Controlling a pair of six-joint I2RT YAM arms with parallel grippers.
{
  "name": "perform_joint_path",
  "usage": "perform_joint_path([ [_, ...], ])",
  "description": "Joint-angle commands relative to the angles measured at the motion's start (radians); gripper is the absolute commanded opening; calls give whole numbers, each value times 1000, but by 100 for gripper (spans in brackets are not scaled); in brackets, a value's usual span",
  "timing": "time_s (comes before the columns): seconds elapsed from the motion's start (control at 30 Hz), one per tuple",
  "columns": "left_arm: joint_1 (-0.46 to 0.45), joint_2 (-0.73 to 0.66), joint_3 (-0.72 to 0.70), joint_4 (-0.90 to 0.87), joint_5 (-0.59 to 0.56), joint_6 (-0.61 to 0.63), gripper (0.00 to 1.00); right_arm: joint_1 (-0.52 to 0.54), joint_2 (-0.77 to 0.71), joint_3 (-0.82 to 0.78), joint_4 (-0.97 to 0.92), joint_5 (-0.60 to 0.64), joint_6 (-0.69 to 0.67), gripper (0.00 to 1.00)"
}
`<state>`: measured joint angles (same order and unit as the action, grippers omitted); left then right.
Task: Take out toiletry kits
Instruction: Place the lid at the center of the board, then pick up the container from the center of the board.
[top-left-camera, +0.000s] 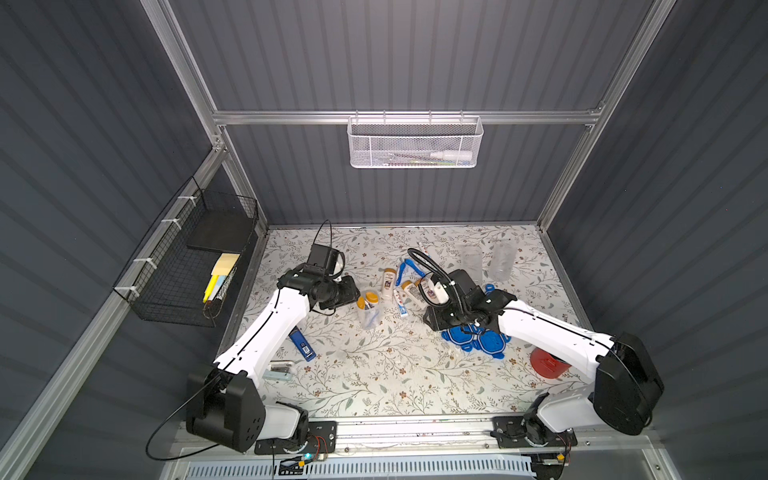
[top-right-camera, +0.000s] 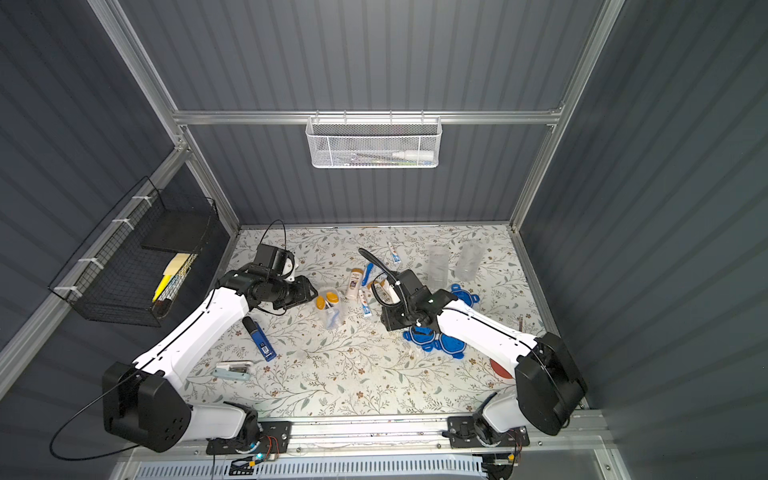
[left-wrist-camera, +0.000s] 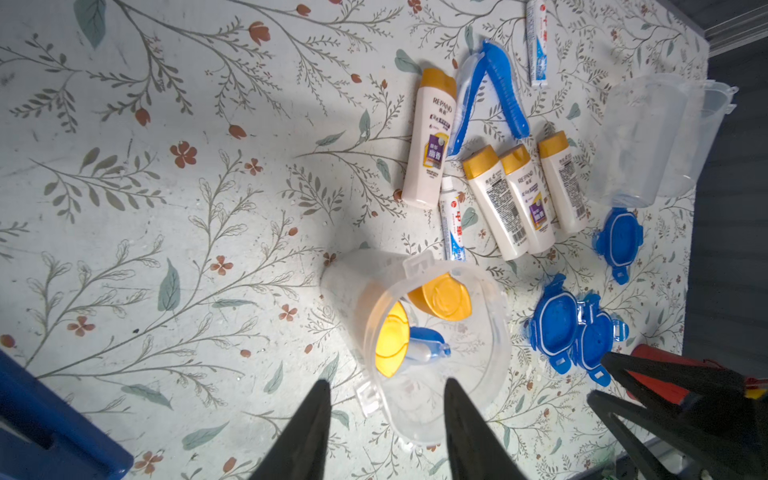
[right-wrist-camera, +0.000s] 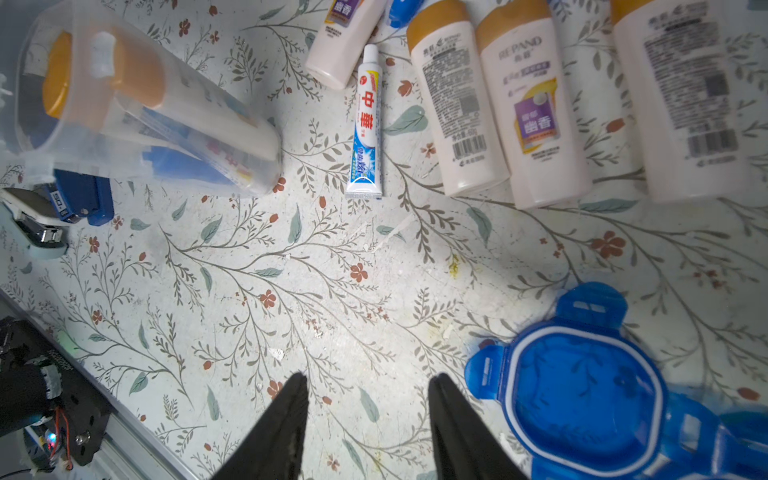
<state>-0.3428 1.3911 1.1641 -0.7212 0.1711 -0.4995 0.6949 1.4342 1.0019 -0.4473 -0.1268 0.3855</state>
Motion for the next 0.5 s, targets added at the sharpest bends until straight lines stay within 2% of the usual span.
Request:
perform_joint_path([
  [0.0, 7, 38, 1, -10, -2, 30, 45, -6, -16, 12, 19, -27, 4, 51],
  [0.17, 7, 72, 8, 9, 2, 32, 34, -7, -17, 9, 24, -32, 4, 50],
  [0.47, 8, 113, 22, 21, 0, 36, 26, -9, 12, 9, 35, -52, 9, 50],
])
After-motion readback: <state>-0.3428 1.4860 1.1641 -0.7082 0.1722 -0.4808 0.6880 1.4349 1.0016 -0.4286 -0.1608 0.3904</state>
